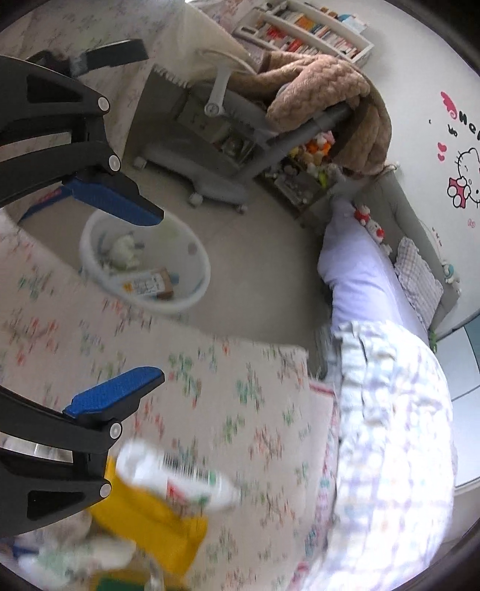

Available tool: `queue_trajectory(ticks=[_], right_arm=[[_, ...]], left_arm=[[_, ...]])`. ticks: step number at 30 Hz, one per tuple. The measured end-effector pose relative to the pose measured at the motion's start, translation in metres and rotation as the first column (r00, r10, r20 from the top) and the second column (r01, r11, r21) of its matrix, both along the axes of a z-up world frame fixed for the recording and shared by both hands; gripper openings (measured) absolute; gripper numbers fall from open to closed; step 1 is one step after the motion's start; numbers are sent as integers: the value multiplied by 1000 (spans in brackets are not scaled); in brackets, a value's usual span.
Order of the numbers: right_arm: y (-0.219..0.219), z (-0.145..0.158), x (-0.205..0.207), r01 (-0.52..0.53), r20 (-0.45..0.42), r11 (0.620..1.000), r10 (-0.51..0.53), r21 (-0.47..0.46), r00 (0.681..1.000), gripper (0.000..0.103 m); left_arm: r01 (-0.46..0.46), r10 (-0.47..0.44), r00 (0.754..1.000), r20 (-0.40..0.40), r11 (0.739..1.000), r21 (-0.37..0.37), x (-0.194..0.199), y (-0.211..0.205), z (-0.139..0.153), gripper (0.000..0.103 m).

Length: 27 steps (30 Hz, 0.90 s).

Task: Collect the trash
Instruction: 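Lower the milk carton into the wastebasket and open the right tool, then move both tools back toward the green sponge and bottles on the bed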

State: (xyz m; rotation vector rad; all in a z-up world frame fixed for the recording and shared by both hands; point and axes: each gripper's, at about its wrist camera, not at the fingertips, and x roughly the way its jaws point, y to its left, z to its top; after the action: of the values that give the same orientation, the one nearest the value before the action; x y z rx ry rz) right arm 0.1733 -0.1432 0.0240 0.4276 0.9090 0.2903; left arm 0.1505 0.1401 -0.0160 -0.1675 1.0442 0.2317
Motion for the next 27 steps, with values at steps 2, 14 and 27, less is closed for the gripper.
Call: queue_trajectory(ticks=[2,14,27], right_arm=[[-14,3,-10,13,-8,999,-14,-47,1000,80],[-99,8,-70,60,-54,977,-72,-207,996,87],[-164,-8,-101,120,-131,966,-152,-229,980,87]], left_arm=[[16,-16,1000,-5,1000,-12,0,-7,0,102],[171,-173,985,-20,982,-80,-6,-77,5,102],[304,-316,947,-55,939,-162,-5,-153,0,102]])
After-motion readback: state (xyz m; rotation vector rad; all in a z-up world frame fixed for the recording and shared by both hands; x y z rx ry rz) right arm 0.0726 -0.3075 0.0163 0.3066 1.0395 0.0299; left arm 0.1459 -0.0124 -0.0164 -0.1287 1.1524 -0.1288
